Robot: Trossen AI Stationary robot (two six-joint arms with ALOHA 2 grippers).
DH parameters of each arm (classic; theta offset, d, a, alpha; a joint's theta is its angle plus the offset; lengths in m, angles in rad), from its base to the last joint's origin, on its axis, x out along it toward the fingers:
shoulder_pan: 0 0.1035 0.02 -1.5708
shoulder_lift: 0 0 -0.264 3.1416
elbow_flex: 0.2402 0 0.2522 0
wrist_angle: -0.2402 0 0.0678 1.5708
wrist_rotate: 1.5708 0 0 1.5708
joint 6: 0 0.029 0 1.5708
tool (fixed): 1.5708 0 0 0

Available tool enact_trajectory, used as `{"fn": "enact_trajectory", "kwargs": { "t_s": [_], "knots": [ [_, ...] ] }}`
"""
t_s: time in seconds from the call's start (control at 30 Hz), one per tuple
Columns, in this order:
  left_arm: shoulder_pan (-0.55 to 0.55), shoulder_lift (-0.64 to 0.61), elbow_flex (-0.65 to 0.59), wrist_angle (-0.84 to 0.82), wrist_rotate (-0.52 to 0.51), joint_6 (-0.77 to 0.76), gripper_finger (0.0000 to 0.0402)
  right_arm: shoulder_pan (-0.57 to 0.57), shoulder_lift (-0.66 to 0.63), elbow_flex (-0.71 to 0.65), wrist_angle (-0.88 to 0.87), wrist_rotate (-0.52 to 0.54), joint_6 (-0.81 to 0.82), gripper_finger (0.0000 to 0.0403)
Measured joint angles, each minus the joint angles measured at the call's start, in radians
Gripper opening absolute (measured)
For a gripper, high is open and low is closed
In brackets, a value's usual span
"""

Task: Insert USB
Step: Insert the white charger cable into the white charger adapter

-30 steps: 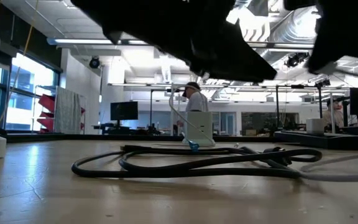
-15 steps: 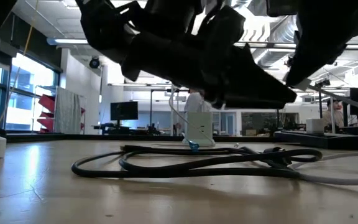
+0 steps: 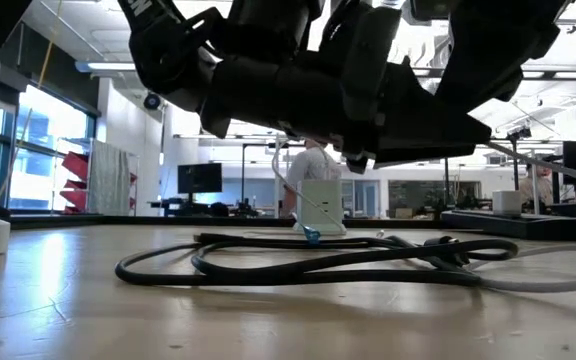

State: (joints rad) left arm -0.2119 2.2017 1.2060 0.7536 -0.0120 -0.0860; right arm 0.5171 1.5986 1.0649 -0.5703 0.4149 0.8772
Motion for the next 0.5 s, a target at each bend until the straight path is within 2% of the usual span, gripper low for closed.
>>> {"fn": "enact_trajectory", "kwargs": {
  "t_s": [0.07, 0.13, 0.3, 0.5],
  "knots": [
    [0.002, 0.000, 0.000, -0.004, 0.001, 0.000, 0.0032, 0.001, 0.000, 0.000, 0.000, 0.012, 0.018, 0.0022],
    [0.003, 0.000, 0.000, -0.006, 0.002, -0.002, 0.0011, 0.001, 0.000, 0.000, -0.001, 0.024, 0.034, 0.0034],
    [0.000, 0.000, -0.001, -0.005, -0.022, -0.008, 0.0002, 0.004, -0.008, 0.000, 0.015, 0.040, 0.038, 0.0086],
    [0.002, 0.000, -0.001, 0.006, -0.031, -0.008, 0.0000, 0.054, -0.009, 0.001, 0.012, 0.130, 0.049, 0.0164]
  ]
}}
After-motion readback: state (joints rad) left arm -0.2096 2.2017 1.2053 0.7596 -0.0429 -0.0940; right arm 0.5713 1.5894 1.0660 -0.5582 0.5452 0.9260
